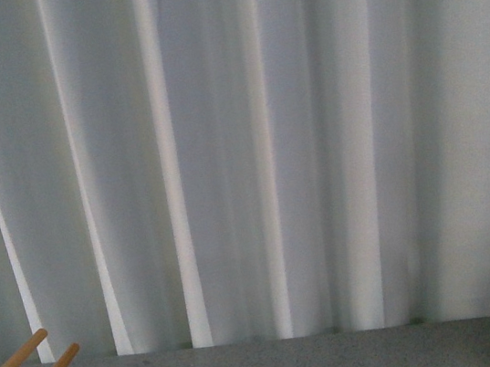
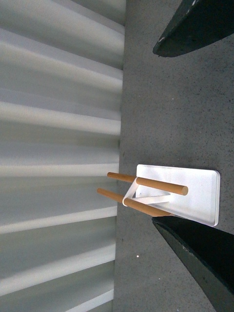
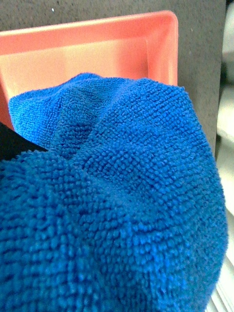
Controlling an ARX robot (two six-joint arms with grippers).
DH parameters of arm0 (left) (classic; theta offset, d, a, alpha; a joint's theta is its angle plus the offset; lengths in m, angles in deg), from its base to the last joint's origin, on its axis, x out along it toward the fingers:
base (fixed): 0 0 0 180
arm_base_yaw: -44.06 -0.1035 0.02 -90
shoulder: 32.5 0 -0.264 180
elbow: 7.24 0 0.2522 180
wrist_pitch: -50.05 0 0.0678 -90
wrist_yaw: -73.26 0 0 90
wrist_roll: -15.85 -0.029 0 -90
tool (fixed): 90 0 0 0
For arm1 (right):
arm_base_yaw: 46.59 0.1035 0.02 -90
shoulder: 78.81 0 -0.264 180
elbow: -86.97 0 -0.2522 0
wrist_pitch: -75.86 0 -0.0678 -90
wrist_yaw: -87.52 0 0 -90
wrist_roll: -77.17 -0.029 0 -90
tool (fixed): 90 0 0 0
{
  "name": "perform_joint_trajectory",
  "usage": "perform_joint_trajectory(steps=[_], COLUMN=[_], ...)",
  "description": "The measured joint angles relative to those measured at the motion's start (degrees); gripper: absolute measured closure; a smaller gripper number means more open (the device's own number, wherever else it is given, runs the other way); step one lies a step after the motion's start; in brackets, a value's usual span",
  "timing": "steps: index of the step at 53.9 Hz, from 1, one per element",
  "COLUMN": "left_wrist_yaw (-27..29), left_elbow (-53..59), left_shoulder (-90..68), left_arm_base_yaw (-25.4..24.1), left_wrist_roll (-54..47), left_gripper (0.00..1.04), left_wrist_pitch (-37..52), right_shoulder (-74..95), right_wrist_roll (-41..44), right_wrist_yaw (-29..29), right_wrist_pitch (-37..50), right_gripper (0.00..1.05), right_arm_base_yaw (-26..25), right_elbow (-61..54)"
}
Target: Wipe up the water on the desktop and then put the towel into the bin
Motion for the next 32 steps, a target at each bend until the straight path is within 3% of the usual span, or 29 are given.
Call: perform_joint_trajectory(steps=[14,32], left_wrist_yaw=[0.0,0.0], left_elbow=[0.0,0.0], left_shoulder=[0.0,-0.02], left_arm_base_yaw=[0.0,0.0], left_wrist_roll=[0.0,0.0], left_gripper=[0.07,0.07], left_wrist_pitch=[0.0,0.0], right_shoulder=[2.54,2.89], right_wrist_roll=[-2.89,-4.11], right_wrist_yaw=[-2.43,-2.23], right_wrist_pitch=[1.11,3.45], right_gripper=[1.0,1.0], right_arm_base_yaw=[3.63,3.74], right_elbow=[-2.97,-5.44])
